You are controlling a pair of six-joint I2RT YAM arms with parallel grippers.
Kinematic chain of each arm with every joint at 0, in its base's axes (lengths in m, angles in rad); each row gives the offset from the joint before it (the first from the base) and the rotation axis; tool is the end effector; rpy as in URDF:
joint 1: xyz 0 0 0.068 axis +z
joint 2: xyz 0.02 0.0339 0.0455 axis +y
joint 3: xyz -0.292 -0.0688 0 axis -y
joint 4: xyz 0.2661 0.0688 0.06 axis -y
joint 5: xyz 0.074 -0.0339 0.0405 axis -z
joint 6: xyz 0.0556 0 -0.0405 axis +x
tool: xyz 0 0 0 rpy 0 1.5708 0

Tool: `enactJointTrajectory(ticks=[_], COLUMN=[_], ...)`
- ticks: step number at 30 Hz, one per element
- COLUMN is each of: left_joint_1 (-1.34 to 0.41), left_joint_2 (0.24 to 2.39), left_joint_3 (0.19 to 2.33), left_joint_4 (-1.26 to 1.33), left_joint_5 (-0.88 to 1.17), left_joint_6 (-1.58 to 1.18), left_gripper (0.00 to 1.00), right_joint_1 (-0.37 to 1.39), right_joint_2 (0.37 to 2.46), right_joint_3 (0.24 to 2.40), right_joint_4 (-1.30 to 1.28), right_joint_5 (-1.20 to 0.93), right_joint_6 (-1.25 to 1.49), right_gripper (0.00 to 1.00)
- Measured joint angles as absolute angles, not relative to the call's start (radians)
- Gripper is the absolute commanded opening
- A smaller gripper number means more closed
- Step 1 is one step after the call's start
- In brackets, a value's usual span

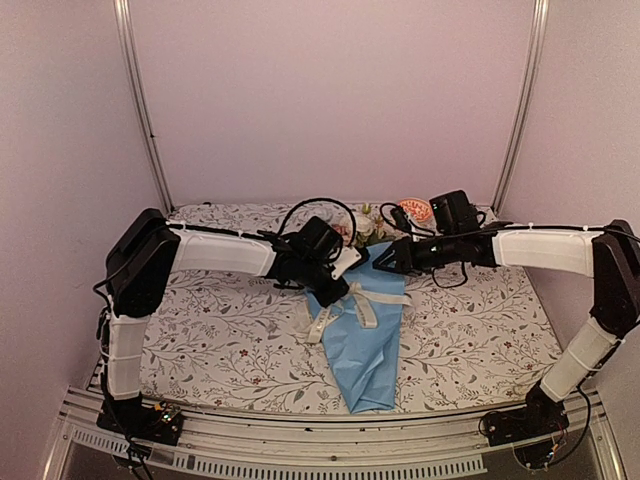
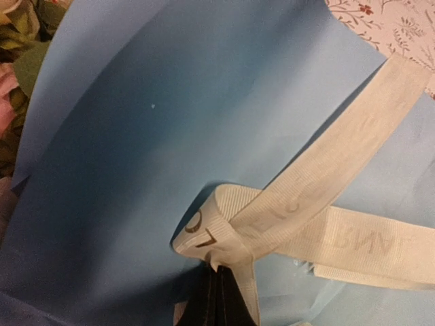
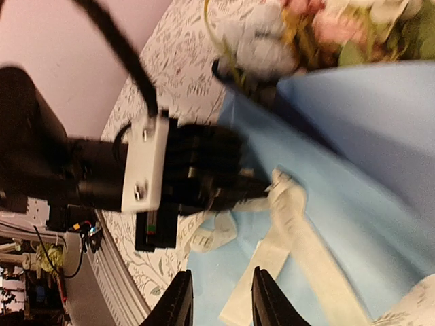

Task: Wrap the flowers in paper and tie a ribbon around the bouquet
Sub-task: Cross the ribbon over the folded bouquet.

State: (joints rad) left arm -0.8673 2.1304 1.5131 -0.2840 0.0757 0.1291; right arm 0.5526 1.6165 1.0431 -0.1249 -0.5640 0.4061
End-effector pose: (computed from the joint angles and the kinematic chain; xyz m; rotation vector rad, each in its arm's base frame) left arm 0.3248 -0.3894 0.1544 1.2303 2.1924 -0.4042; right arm 0.3096 0.2259 0.2335 -0.4943 2.3480 1.1225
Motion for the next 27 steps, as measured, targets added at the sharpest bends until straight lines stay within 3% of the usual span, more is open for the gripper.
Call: enactJointTrajectory(ticks=[6,11,16,19,21,25,27], left_joint_1=[-0.865,-0.863,-0.862,-0.86,-0.858,-0.845,-0.831], left_joint_2=[2.13,2.13,2.13,2.13,2.13,2.127,2.113], left_joint_3=[1.512,1.511,1.51,1.51,1.509,1.507,1.504], left_joint_4=[-0.263,-0.254,-0.245,-0.244,-0.244,-0.247,-0.252], left_joint_5=[0.115,0.134,0.16,0.177,0.187,0.213,0.233], left_joint_6=[0.111,0.1,0.092,0.085,0.081,0.075,0.059], left_gripper=[0.0,0.0,0.0,0.02,0.21,0.49,0.58], right_joint_1=[0.676,0.702,0.734,0.736,0.736,0.735,0.733], right_joint_2=[1.615,1.66,1.707,1.732,1.745,1.752,1.752], right_joint_3=[0.892,0.906,0.925,0.927,0.929,0.93,0.93], right_joint_4=[-0.104,-0.116,-0.149,-0.178,-0.192,-0.216,-0.218], right_joint_5=[-0.528,-0.46,-0.369,-0.324,-0.296,-0.26,-0.255], right_joint_6=[0.515,0.537,0.534,0.533,0.531,0.538,0.539], right_gripper=[0.48,0.48,0.34,0.11,0.01,0.0,0.0])
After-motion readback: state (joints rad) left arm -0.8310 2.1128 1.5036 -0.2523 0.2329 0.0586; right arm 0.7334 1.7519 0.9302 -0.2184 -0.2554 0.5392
